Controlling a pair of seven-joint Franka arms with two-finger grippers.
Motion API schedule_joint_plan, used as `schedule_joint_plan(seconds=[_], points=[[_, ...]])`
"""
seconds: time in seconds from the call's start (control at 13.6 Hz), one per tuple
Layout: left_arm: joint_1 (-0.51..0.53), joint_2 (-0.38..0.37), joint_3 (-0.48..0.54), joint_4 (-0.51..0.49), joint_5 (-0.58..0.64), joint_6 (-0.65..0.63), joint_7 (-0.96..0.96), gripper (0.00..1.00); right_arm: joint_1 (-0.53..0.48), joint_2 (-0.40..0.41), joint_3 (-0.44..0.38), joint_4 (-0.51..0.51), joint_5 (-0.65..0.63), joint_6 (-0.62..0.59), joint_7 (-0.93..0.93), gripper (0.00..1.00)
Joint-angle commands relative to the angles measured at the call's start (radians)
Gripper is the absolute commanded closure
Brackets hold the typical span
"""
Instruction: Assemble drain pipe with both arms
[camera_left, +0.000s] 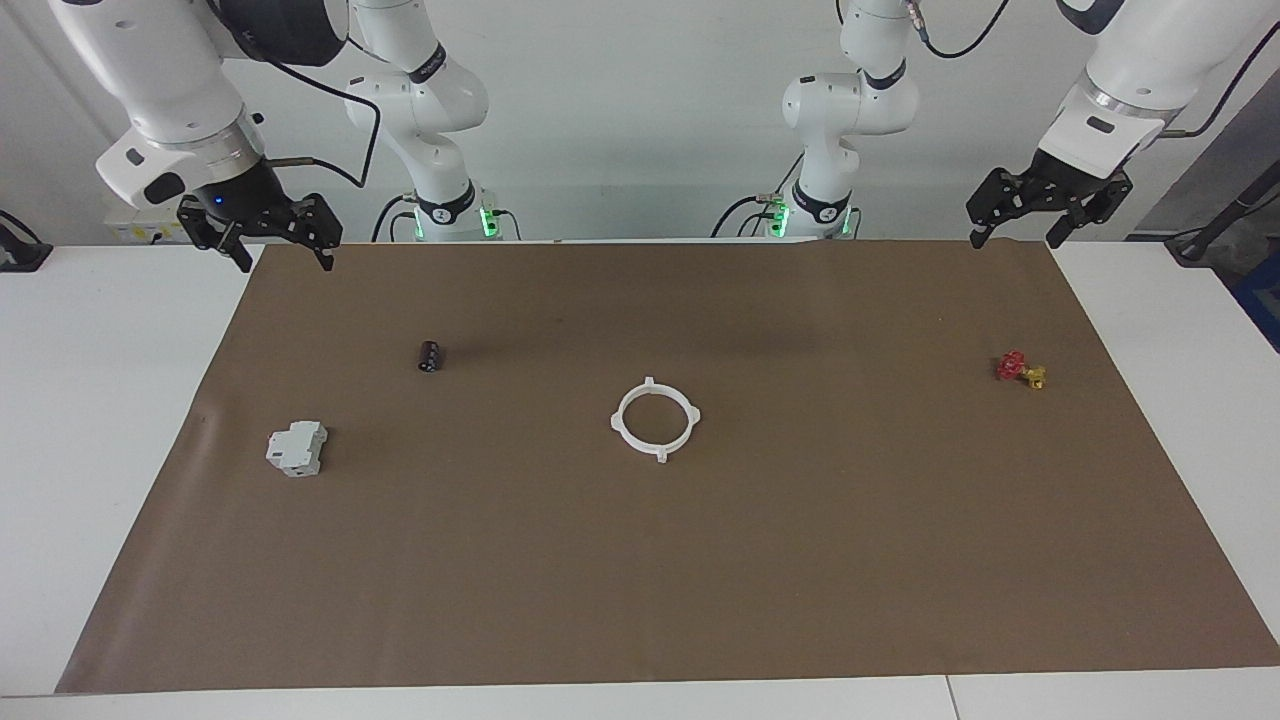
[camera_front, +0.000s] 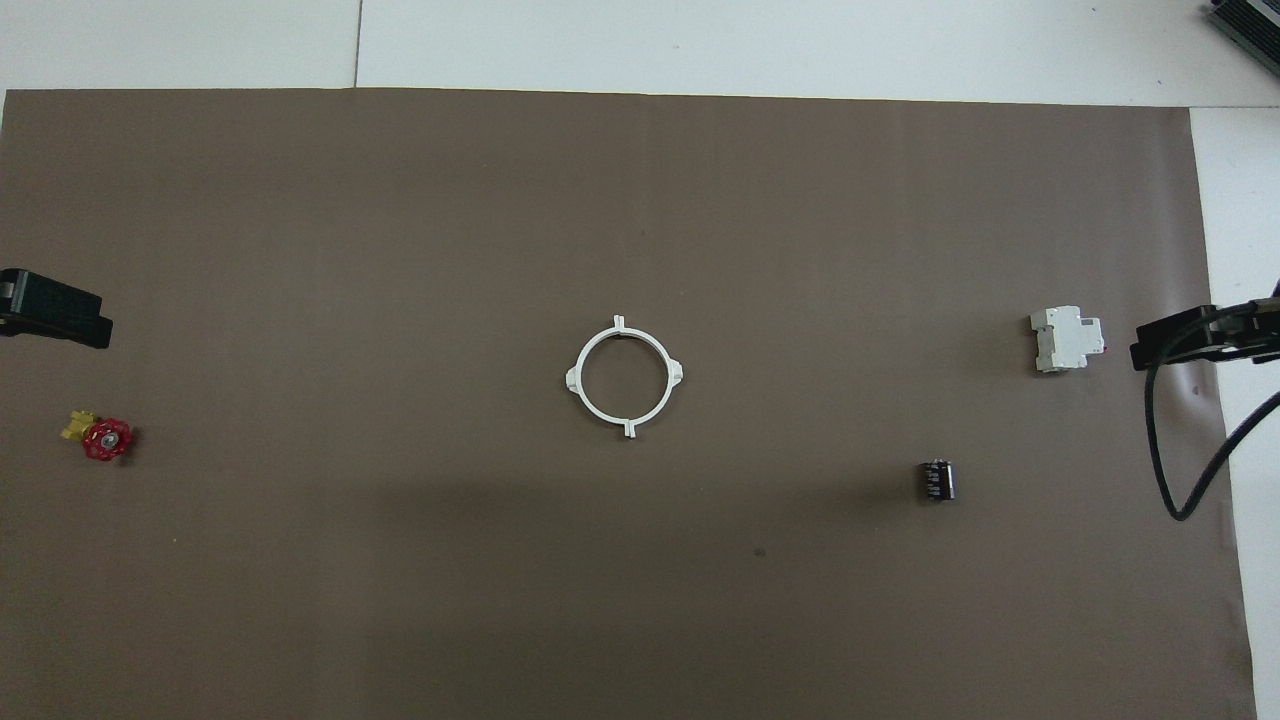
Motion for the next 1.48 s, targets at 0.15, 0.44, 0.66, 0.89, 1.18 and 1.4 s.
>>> schedule_joint_plan(seconds=[0.15,0.44,0.66,0.89,1.18,1.4], points=[[0.005,-0.018,-0.009,-0.088,-0.018,0.056,0.001,0.0,-0.011,-0.026,0.007,-0.035,0.003,0.027,0.013,0.0],[0.005,-0.004,-0.006,-0.085,-0.039,0.063,-0.006,0.0,-0.013,-0.027,0.007,-0.035,0.003,0.027,0.013,0.0],[0.005,-0.004,-0.007,-0.088,-0.039,0.082,-0.029,0.0,-0.013,-0.027,0.007,-0.037,0.003,0.027,0.013,0.0],[-0.003,-0.007,-0.009,-0.093,-0.039,0.089,-0.03,0.0,-0.015,-0.032,0.007,-0.043,0.003,0.027,0.011,0.0],[-0.002,-0.007,-0.009,-0.088,-0.039,0.076,-0.03,0.0,-0.013,-0.032,0.007,-0.043,0.003,0.03,0.016,0.0],[-0.002,-0.007,-0.009,-0.088,-0.039,0.078,-0.03,0.0,-0.013,-0.031,0.007,-0.043,0.003,0.028,0.014,0.0]])
